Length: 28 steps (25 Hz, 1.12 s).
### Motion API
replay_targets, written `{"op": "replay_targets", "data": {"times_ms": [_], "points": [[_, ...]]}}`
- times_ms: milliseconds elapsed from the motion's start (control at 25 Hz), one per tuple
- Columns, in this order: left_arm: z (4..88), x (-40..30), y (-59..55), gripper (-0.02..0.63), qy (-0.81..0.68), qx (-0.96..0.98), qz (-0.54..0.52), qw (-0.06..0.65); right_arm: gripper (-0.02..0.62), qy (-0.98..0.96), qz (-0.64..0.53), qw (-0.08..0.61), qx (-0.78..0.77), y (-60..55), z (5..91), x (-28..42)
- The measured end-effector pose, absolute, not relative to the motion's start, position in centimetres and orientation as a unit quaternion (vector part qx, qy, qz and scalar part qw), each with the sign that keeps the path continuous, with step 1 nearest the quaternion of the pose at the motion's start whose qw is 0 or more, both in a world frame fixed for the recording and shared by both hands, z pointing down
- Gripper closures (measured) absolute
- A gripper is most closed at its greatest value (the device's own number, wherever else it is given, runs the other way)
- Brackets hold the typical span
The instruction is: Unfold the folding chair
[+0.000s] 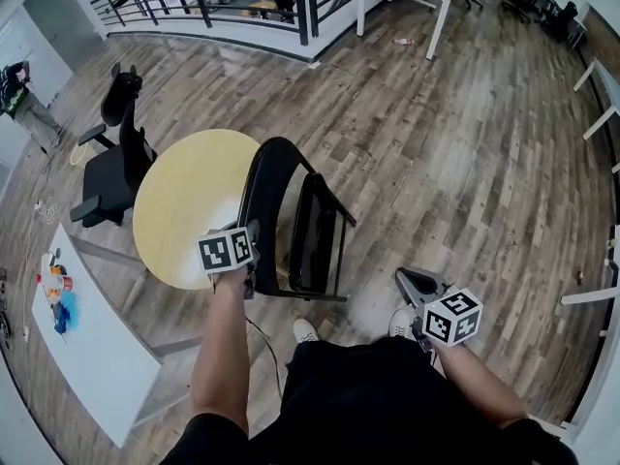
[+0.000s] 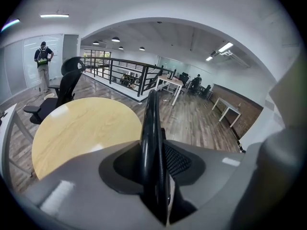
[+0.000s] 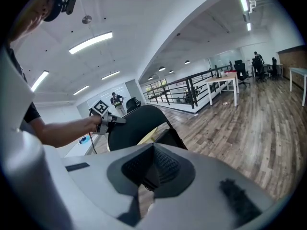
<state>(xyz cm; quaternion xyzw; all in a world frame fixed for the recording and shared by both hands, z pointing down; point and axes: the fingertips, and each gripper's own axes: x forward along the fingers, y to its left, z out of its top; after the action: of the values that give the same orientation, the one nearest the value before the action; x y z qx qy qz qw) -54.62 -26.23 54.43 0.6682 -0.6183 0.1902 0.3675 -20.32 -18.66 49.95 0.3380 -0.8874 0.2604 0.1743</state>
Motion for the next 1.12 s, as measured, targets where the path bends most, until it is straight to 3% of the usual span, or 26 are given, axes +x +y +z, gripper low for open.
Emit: {"op": "replay_targets", "data": {"times_ms": [480, 720, 1120], "points": [[51.3, -44.2, -26.1, 0.479, -0.595, 0.690, 0.166, 0.376, 0.585, -0.880, 0.302, 0.197, 0.309, -20.2, 54.4, -20.1], [50.7, -40.4, -26.2, 0.486, -0.585, 0.714, 0.133, 0.361, 0.444, -0.863, 0.352, 0.207, 0.297, -21.4, 59.9, -24.3], [50.2, -36.8, -26.1, 0.492, -0.572, 0.723, 0.111, 0.372, 0.379, -0.813, 0.440, 0.205, 0.321, -24.9, 68.5, -30.2]]}}
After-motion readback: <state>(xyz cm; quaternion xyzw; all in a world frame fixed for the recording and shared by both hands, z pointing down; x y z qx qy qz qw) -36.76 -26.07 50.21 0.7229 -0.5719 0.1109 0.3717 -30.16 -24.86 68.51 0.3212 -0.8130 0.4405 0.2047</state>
